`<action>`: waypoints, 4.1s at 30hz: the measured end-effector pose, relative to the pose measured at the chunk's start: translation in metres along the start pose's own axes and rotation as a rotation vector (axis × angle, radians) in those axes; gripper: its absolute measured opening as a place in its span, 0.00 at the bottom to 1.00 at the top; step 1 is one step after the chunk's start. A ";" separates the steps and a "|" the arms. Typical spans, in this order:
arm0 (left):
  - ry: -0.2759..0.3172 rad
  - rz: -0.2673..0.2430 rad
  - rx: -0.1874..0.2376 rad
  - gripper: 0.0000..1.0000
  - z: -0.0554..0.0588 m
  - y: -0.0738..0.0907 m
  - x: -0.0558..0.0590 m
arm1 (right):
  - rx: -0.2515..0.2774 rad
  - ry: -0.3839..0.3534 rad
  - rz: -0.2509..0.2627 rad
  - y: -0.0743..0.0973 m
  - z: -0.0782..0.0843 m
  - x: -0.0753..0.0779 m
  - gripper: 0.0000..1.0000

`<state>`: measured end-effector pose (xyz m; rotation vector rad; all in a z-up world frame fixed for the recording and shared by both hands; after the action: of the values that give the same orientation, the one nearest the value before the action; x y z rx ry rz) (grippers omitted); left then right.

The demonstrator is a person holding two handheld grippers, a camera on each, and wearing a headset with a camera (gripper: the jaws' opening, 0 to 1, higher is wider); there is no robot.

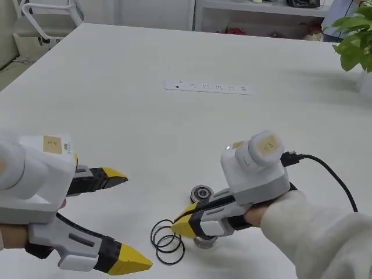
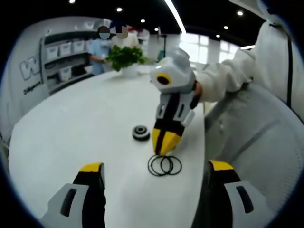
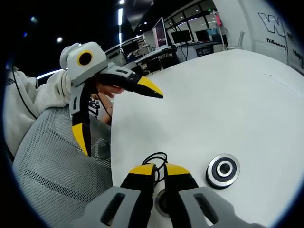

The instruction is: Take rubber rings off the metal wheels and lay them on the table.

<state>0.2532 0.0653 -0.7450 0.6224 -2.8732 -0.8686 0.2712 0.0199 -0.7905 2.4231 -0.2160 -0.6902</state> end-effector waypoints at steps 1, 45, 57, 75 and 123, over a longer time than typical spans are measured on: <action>0.001 0.000 -0.001 0.91 0.000 0.000 0.000 | 0.000 -0.001 0.002 0.000 0.000 0.001 0.04; -0.001 -0.091 0.092 0.84 -0.023 0.010 -0.021 | 0.190 -0.056 0.137 0.049 -0.024 0.050 0.13; -0.030 -0.132 0.142 0.78 -0.042 0.013 -0.033 | 0.158 -0.045 0.172 0.051 -0.012 0.063 0.25; -0.125 -0.124 0.174 0.73 -0.084 -0.003 -0.046 | 0.102 -0.016 0.190 0.046 0.003 0.070 0.27; -0.126 -0.029 0.009 0.20 -0.036 -0.116 -0.039 | 0.092 0.049 0.207 0.044 0.008 0.076 0.13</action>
<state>0.3371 -0.0259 -0.7766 0.6337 -2.9880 -0.9318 0.3317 -0.0430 -0.8025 2.4569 -0.4812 -0.5371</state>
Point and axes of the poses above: the centre of the closed fingertips' face, and the gripper's own axes: y roughly backward along the fingers, x roughly to its right, z roughly out of its underside, the point moved 1 cm from there along y, roughly backward along the fingers, and after that the axes turned 7 degrees about -y, right-handed, at the moved point
